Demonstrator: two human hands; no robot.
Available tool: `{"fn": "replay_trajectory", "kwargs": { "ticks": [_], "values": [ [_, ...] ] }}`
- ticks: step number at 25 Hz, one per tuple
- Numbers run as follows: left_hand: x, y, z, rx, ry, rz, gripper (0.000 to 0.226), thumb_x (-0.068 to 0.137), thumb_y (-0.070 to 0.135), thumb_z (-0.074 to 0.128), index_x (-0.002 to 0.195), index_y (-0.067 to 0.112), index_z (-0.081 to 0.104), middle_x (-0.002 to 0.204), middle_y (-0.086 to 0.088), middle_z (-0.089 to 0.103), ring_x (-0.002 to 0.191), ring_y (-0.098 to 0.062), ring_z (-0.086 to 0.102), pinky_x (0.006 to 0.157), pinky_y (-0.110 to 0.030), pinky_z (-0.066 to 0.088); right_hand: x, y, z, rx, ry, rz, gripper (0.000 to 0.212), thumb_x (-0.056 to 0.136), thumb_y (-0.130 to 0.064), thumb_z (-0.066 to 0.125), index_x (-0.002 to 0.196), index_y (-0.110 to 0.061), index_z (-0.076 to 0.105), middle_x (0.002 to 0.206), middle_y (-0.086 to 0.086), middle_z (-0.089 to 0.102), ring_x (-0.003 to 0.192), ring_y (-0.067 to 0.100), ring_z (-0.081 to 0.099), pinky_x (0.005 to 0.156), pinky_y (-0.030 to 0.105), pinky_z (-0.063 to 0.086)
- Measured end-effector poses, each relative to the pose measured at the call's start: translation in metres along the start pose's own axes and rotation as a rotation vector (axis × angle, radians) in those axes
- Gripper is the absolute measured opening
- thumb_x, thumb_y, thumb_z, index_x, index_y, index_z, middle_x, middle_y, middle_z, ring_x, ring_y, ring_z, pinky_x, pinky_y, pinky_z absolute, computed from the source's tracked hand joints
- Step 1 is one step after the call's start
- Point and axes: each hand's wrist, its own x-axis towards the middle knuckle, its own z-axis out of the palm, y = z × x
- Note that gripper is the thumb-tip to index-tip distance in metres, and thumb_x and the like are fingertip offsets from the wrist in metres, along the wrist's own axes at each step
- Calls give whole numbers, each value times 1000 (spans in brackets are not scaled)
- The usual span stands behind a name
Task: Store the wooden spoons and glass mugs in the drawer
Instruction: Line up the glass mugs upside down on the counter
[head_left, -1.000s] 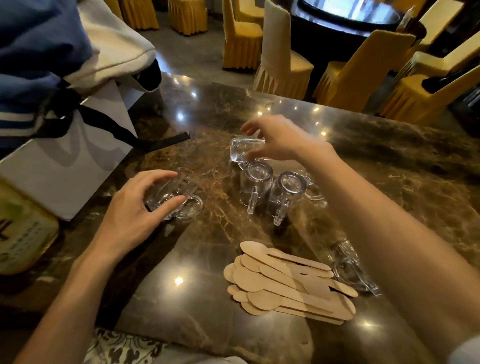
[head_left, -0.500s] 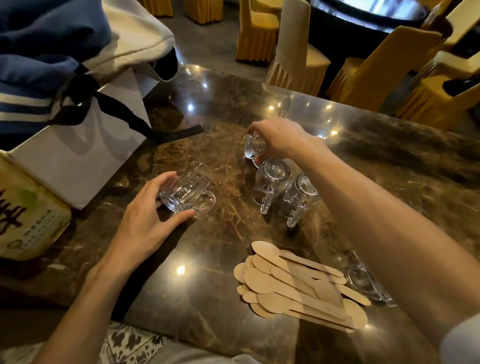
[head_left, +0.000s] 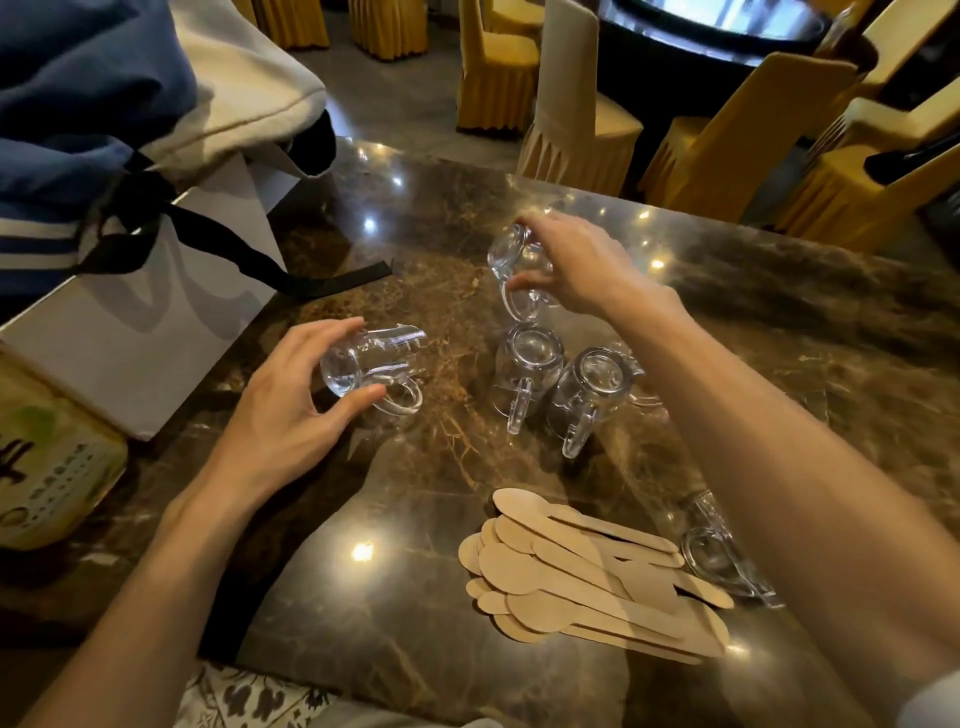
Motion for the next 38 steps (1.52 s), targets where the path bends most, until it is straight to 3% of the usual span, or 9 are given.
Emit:
{"fn": "replay_trajectory", "kwargs": {
  "ticks": [3,7,10,14,17,21,28,33,38],
  "values": [
    [14,12,0,-18,-17,-5,60,78,36,68,133,27,45,134,3,51,112,2,39,93,-24,33,-14,4,-18,181,165,67,65,79,-39,69,135,-18,42,129,6,55,117,23,51,94,45,47],
    [28,27,5,2,-63,53,59,83,29,65,137,26,41,139,2,46,118,-2,36,99,-29,35,-43,9,-41,383,315,84,63,78,-38,70,132,-19,46,127,2,57,108,12,52,89,35,49],
    [37,36,10,48,-123,93,59,87,26,61,141,22,38,143,-1,41,129,-14,36,105,-37,33,-72,9,-51,473,361,103,64,79,-38,70,134,-18,45,128,-1,57,108,8,50,87,26,48],
    [50,43,17,119,-204,156,59,89,29,58,143,22,36,141,-2,41,127,-19,36,100,-27,26,-116,12,-56,595,390,138,65,80,-36,68,136,-17,43,128,-4,56,113,7,52,89,23,49],
    [58,48,18,158,-292,198,60,89,32,57,144,24,34,141,-2,41,126,-18,38,100,-29,31,-148,19,-55,681,414,167,67,78,-38,66,137,-17,43,127,-6,56,109,5,56,88,23,51],
    [66,59,18,147,-415,218,60,89,30,58,144,26,33,141,-2,39,127,-19,39,106,-39,37,-180,35,-47,766,407,194,66,77,-36,66,136,-18,44,126,-4,59,111,9,58,91,29,52],
    [70,75,20,159,-501,234,60,90,28,56,144,26,31,144,-2,36,124,-18,40,97,-27,34,-208,50,-25,876,320,230,62,73,-32,68,131,-20,48,122,-6,62,110,1,59,88,12,48],
    [72,77,19,155,-531,230,59,91,26,55,144,26,30,145,-1,35,128,-17,36,101,-28,31,-212,53,-16,966,235,230,58,70,-28,68,124,-28,49,119,-13,61,110,-4,58,83,8,47],
    [75,72,21,159,-570,234,60,91,29,54,145,27,28,146,-1,33,129,-15,32,104,-26,26,-209,62,-2,938,150,268,69,68,-29,70,131,-21,45,123,-15,57,114,-7,54,81,8,47]
  ]
}}
